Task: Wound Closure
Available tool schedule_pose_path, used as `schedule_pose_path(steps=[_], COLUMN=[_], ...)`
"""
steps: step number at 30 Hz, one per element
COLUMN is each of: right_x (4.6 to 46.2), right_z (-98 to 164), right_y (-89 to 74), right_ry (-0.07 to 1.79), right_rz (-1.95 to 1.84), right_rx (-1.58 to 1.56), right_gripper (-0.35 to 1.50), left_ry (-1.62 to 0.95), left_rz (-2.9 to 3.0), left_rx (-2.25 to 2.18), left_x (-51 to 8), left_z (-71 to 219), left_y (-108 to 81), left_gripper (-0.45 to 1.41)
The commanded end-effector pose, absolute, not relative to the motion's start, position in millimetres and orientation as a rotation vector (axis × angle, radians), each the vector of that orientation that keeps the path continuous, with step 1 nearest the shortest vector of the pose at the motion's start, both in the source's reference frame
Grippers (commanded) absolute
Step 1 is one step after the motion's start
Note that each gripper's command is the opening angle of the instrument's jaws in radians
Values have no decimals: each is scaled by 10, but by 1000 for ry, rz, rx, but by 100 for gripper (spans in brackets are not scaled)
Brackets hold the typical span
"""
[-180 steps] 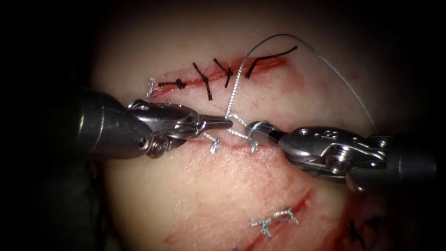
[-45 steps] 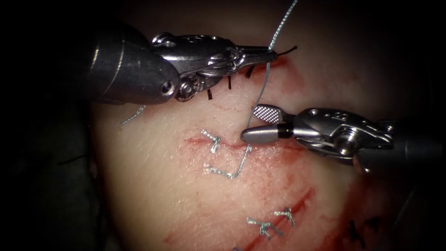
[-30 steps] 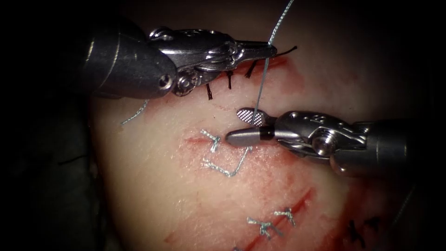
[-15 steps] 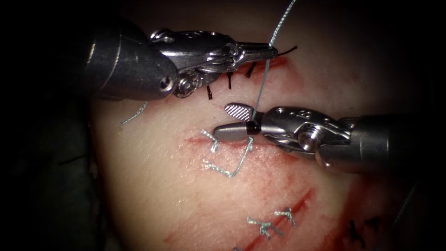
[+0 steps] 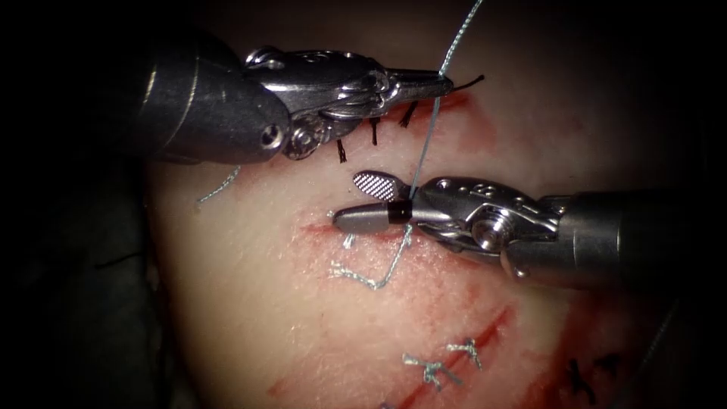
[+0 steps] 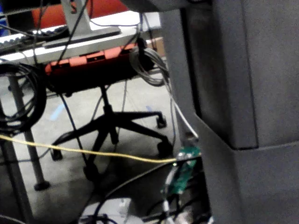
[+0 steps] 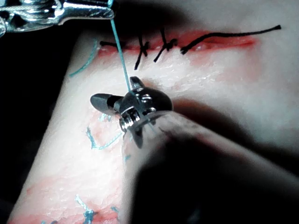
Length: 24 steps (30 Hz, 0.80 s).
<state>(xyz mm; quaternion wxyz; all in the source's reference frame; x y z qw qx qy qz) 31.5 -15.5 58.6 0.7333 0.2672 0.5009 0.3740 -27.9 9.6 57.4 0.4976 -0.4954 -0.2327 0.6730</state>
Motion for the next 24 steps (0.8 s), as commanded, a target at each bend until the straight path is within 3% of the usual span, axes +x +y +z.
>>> schedule_pose_path(steps=[1,15,17,18,19,20,24], right_x=[325,326,326,325,324,323,322], right_z=[589,586,585,585,585,585,585], right_y=[-154,-150,-150,-150,-150,-151,-152], right_ry=[1104,1117,1120,1124,1124,1124,1126], right_rz=[822,829,832,831,831,829,843], right_rx=[581,563,561,562,563,564,543], right_gripper=[114,103,87,57,14,-13,-35], left_ry=[-564,-564,-564,-564,-564,-564,-565], left_rz=[1630,1633,1633,1633,1633,1633,1634], left_rx=[-1200,-1201,-1201,-1201,-1201,-1201,-1202], left_x=[-284,-285,-285,-285,-285,-285,-285], left_z=[579,580,580,580,580,580,580], left_y=[96,94,94,94,94,94,93], left_gripper=[-45,-45,-45,-45,-45,-45,-45])
